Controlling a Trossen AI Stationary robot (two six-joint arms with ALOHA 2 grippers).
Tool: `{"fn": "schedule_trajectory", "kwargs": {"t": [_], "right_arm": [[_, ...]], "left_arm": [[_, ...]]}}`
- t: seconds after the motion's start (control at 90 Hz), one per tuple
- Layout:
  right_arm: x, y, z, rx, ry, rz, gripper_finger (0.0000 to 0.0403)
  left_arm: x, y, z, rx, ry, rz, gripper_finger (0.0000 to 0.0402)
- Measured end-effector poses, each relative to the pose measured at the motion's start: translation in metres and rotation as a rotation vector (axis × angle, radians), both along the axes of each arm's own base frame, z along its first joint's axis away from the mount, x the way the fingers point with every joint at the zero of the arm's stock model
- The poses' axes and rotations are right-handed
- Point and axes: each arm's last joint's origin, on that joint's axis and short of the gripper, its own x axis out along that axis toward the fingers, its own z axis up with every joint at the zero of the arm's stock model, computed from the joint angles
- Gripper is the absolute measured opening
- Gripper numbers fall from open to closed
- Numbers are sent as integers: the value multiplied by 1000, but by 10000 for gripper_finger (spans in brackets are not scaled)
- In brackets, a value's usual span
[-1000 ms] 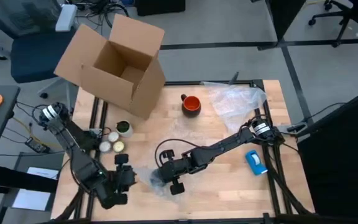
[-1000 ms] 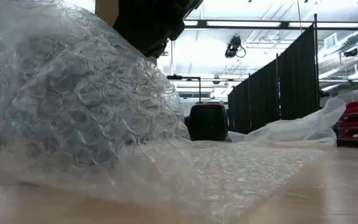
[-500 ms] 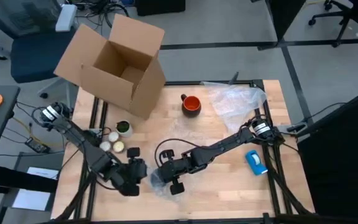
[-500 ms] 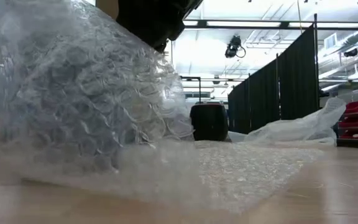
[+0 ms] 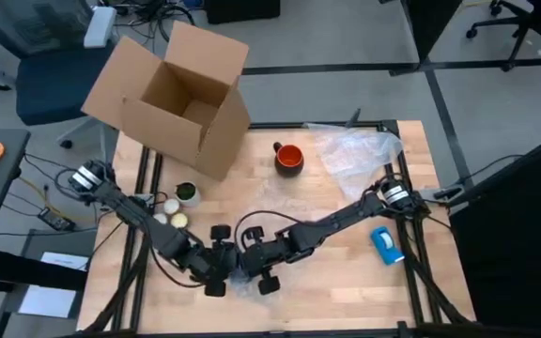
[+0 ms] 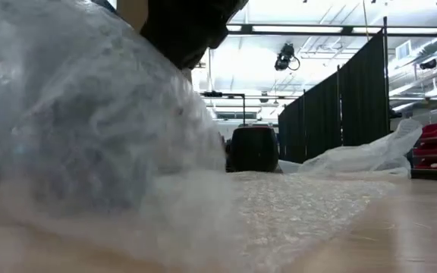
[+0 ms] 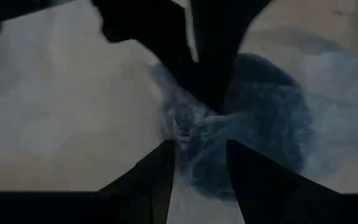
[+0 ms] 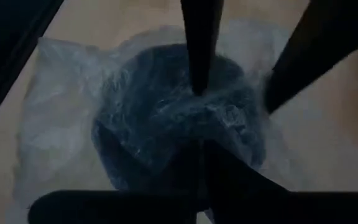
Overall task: Wrap mug
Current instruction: Wrap the blue mug with bubble wrap
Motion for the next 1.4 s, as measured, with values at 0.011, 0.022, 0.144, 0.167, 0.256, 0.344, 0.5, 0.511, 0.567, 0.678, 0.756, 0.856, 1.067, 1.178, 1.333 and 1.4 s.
{"fn": "schedule_trajectory", "kwargs": {"t": [0.011,0.022,0.144,0.167,0.256,0.344,0.5,0.511,0.567,0.678,0.756,0.856,1.067,1.178,1.333,1.4], "right_arm": [[0,0,0,-2,0,-2,0],[0,0,0,-4,0,-4,0],[1,-2,0,-8,-6,-18,0],[1,-2,0,-9,-6,-20,0],[1,-3,0,-8,-8,-24,0],[2,-3,0,-4,-9,-26,0],[2,-3,0,-3,-10,-25,0],[2,-3,0,-3,-10,-25,0],[2,-3,0,-3,-8,-24,0],[0,-3,1,-7,8,-21,0],[-2,-1,3,-18,30,-30,0],[-3,-1,7,-39,56,-33,0],[-6,1,14,-53,83,-35,0],[-6,1,13,-52,85,-37,0],[-6,1,14,-48,83,-41,0],[-5,1,14,-45,80,-41,0]], "left_arm": [[0,-1,0,-6,0,-7,129],[1,-1,-1,-10,0,-13,129],[2,-5,-3,-36,6,-42,129],[2,-5,-3,-36,7,-43,129],[2,-5,-2,-35,7,-44,129],[2,-5,-2,-27,5,-56,129],[4,-7,-2,-34,-15,-72,129],[5,-7,-2,-33,-18,-77,129],[7,-9,-3,-31,-33,-94,129],[11,-13,-7,-36,-48,-122,129],[13,-13,-8,-42,-51,-126,129],[13,-12,-8,-45,-52,-125,129],[13,-12,-8,-44,-48,-123,129],[13,-12,-8,-43,-47,-122,129],[11,-10,-3,-19,-10,-124,129],[10,-9,3,0,20,-123,129]]}}
